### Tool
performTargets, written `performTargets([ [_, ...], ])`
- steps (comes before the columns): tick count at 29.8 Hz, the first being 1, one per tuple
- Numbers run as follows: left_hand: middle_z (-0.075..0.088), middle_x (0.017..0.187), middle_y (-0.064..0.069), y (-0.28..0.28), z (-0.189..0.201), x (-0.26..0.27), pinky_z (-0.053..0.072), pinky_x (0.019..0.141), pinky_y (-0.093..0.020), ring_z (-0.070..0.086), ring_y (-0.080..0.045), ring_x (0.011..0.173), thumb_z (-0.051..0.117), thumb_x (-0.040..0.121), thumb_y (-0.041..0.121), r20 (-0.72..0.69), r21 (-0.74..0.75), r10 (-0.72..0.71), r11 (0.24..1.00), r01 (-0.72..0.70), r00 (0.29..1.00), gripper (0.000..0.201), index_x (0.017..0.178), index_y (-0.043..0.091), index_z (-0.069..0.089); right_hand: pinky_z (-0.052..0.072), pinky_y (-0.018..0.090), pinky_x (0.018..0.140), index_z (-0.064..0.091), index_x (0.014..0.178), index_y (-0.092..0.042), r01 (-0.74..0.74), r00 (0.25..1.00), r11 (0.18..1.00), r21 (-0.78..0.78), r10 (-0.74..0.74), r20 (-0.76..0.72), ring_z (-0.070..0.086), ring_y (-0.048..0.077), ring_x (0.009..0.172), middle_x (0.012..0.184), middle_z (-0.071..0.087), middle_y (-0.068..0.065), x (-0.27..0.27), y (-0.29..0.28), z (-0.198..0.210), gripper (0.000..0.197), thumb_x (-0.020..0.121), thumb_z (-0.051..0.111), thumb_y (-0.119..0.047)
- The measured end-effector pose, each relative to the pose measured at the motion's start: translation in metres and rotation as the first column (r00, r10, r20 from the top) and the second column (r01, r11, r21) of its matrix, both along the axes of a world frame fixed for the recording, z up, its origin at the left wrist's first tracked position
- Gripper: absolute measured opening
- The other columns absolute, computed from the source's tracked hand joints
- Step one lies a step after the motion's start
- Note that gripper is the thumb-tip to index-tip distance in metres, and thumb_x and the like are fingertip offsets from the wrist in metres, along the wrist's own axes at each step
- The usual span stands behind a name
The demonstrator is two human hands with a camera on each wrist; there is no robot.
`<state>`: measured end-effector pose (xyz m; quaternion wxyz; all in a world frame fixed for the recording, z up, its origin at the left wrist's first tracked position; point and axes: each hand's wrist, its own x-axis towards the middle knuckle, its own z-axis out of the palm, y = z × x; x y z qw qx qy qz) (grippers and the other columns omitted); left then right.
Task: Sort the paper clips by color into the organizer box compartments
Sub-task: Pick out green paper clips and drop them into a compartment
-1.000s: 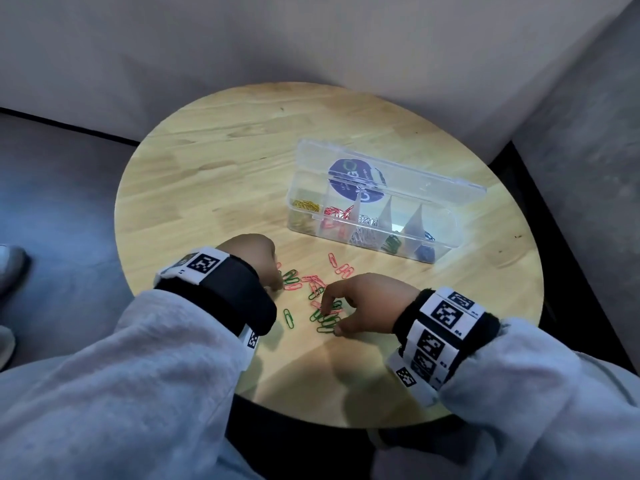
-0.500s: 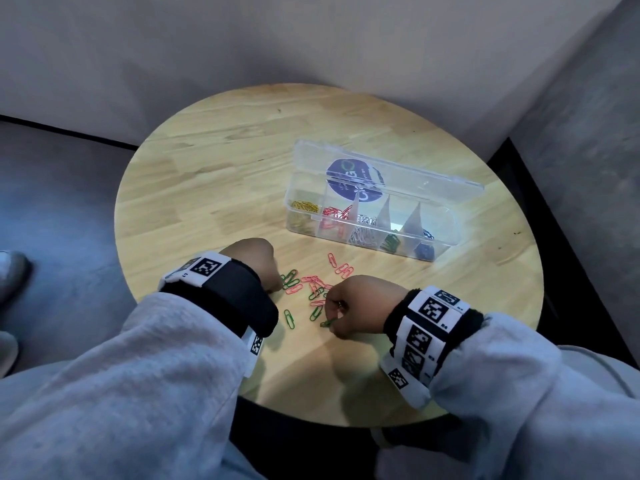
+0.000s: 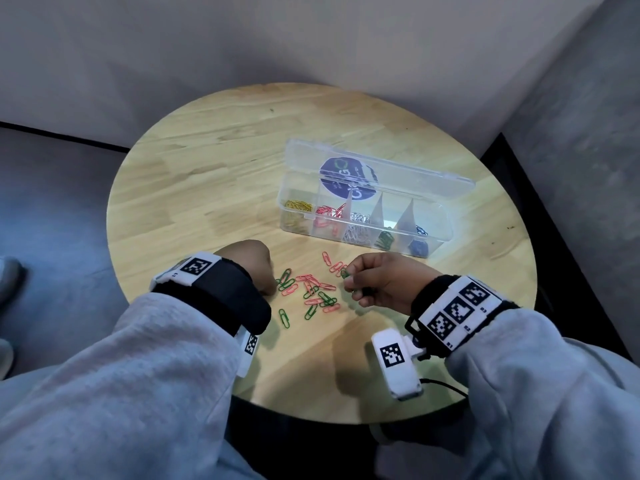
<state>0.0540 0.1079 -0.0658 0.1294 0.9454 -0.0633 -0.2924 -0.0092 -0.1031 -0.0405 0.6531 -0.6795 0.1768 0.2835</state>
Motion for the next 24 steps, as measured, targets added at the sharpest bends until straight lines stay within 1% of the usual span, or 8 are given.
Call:
performTargets([
  [4, 0.051, 0.061, 0.002, 0.003, -0.001, 0.001, 0.035, 0.059, -0.025, 0.044, -0.018, 0.059, 0.067, 0.066, 0.015, -0.011, -0.027, -0.011, 1.0, 0.011, 1.0, 0.014, 0.062, 0.024, 0.057, 0.051, 0.019, 0.048, 0.059, 0.091, -0.002, 0.09, 0.995, 0.983, 0.157, -0.083, -0.047, 0.053, 0.013, 0.05, 0.071, 0.056, 0.01, -0.002, -0.001, -0.003, 0.019, 0.091, 0.044, 0.01],
  [9, 0.059, 0.064, -0.001, 0.003, 0.009, -0.002, 0.039, 0.06, -0.023, 0.052, -0.02, 0.061, 0.066, 0.071, 0.011, -0.019, -0.094, -0.005, 0.996, 0.004, 1.0, 0.007, 0.067, 0.017, 0.065, 0.051, 0.021, 0.045, 0.055, 0.08, -0.004, 0.252, 0.966, 0.933, 0.256, -0.228, -0.118, 0.053, 0.016, 0.053, 0.064, 0.055, 0.009, -0.003, 0.001, -0.003, 0.024, 0.092, 0.035, 0.003],
  [12, 0.065, 0.066, -0.001, 0.007, 0.02, -0.001, 0.043, 0.064, -0.024, 0.056, -0.017, 0.061, 0.07, 0.074, 0.013, -0.065, -0.191, 0.009, 0.981, -0.021, 0.998, 0.012, 0.064, 0.016, 0.063, 0.047, 0.02, 0.042, 0.051, 0.076, -0.008, 0.238, 0.969, 0.939, 0.249, -0.212, -0.127, 0.05, 0.016, 0.054, 0.067, 0.05, 0.007, -0.003, 0.001, 0.001, 0.02, 0.093, 0.04, -0.006],
  [15, 0.067, 0.073, -0.006, 0.012, 0.03, 0.005, 0.048, 0.073, -0.029, 0.057, -0.017, 0.065, 0.074, 0.076, 0.012, -0.15, -0.391, 0.049, 0.914, -0.105, 0.987, 0.019, 0.064, 0.015, 0.06, 0.039, 0.018, 0.041, 0.047, 0.073, -0.012, 0.153, 0.986, 0.985, 0.076, -0.147, -0.08, 0.045, 0.012, 0.05, 0.063, 0.045, 0.003, -0.001, 0.004, 0.001, 0.021, 0.094, 0.047, -0.014],
  [17, 0.062, 0.067, -0.009, 0.015, 0.034, 0.007, 0.052, 0.076, -0.032, 0.057, -0.02, 0.064, 0.072, 0.078, 0.004, -0.218, -0.537, 0.111, 0.816, -0.214, 0.97, 0.02, 0.066, 0.011, 0.057, 0.035, 0.02, 0.042, 0.046, 0.07, -0.012, 0.068, 0.997, 0.994, -0.081, -0.071, -0.028, 0.042, 0.014, 0.049, 0.059, 0.045, 0.003, 0.001, 0.004, -0.003, 0.024, 0.092, 0.055, -0.015],
  [19, 0.059, 0.064, -0.008, 0.014, 0.038, 0.007, 0.052, 0.063, -0.025, 0.055, -0.016, 0.055, 0.067, 0.08, -0.001, -0.277, -0.639, 0.162, 0.705, -0.308, 0.947, 0.017, 0.073, 0.011, 0.057, 0.036, 0.023, 0.043, 0.048, 0.067, -0.012, -0.038, 0.999, 0.975, -0.218, 0.038, -0.003, 0.042, 0.017, 0.05, 0.056, 0.047, 0.004, 0.003, 0.005, -0.006, 0.026, 0.088, 0.063, -0.018],
  [22, 0.058, 0.061, -0.004, 0.011, 0.04, 0.006, 0.047, 0.048, -0.014, 0.055, -0.008, 0.049, 0.059, 0.085, -0.004, -0.391, -0.693, 0.212, 0.573, -0.438, 0.896, 0.019, 0.089, 0.014, 0.06, 0.036, 0.024, 0.048, 0.048, 0.064, -0.017, -0.228, 0.967, 0.846, -0.481, 0.255, -0.009, 0.041, 0.013, 0.047, 0.054, 0.047, 0.0, 0.006, 0.008, -0.004, 0.031, 0.08, 0.071, -0.031],
  [24, 0.054, 0.06, -0.005, 0.008, 0.037, 0.006, 0.047, 0.045, -0.016, 0.054, -0.008, 0.044, 0.051, 0.09, -0.004, -0.446, -0.671, 0.241, 0.547, -0.5, 0.862, 0.019, 0.086, 0.012, 0.061, 0.04, 0.026, 0.055, 0.05, 0.065, -0.02, -0.307, 0.929, 0.719, -0.624, 0.369, -0.033, 0.046, 0.012, 0.054, 0.059, 0.052, -0.001, 0.007, 0.015, -0.002, 0.03, 0.078, 0.072, -0.036],
])
